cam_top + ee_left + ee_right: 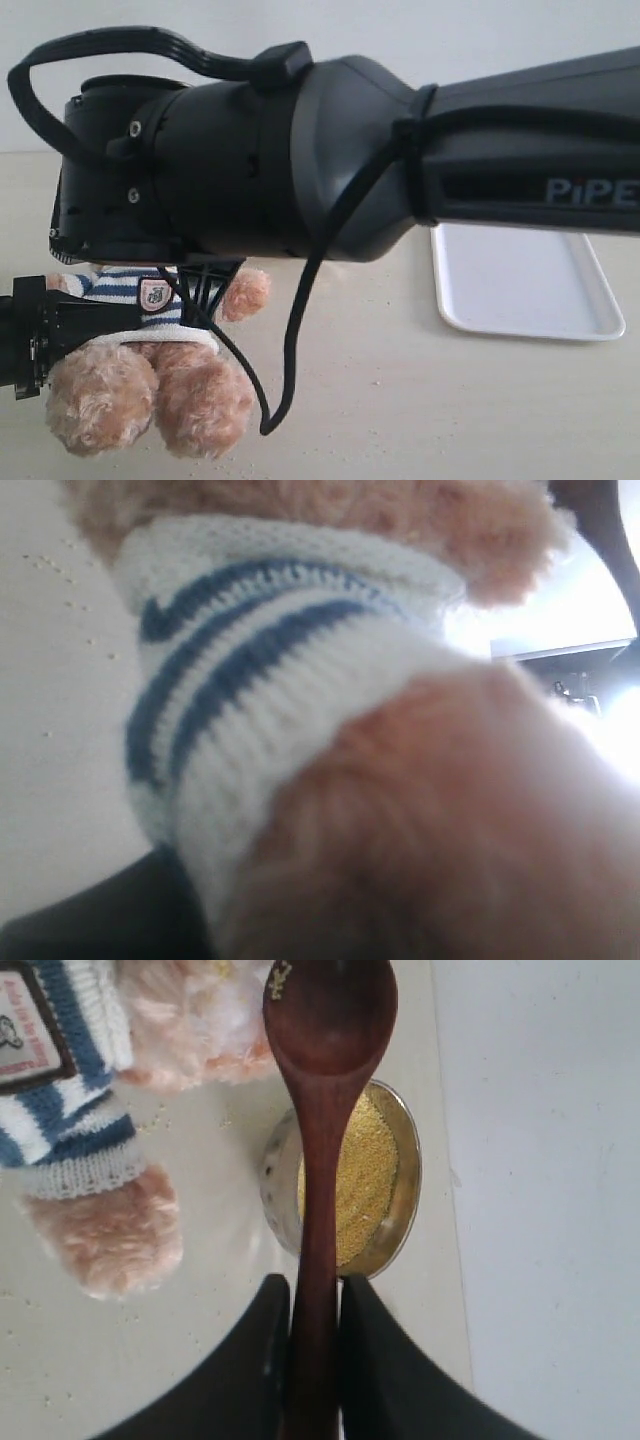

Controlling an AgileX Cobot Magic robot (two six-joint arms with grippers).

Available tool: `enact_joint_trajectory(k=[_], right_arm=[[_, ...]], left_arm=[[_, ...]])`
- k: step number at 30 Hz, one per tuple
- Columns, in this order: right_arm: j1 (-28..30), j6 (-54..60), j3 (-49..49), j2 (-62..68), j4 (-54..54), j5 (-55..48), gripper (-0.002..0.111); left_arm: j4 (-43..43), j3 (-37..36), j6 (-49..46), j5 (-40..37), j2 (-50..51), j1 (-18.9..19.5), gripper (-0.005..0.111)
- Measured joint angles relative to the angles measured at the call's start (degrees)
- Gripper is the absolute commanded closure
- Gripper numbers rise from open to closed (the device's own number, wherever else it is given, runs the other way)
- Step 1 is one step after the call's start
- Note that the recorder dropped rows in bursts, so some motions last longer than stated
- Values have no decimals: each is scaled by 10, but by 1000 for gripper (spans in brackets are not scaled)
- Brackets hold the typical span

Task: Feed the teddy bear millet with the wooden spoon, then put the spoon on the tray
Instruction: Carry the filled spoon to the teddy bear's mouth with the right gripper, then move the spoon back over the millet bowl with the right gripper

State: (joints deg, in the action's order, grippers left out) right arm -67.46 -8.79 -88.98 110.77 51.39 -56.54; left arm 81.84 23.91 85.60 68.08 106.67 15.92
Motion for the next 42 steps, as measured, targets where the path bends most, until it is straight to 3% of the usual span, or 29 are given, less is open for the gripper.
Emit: enact_joint_trajectory(k=[9, 13, 21, 28, 42], right_arm=[[16, -8, 0, -32, -37, -23, 109], [75, 15, 0, -83, -130, 9, 109], [220, 174, 0, -121, -354, -6, 109], [294, 259, 0, -121, -483, -6, 109], [321, 306, 0, -121, -570, 10, 109]], left_arm=[[-34, 0, 3, 0, 0, 0, 102], [-54, 0, 37, 0, 0, 0, 102], [-58, 0, 51, 0, 0, 0, 102], [-71, 0, 79, 0, 0, 0, 102], [-112, 0, 97, 0, 0, 0, 102]])
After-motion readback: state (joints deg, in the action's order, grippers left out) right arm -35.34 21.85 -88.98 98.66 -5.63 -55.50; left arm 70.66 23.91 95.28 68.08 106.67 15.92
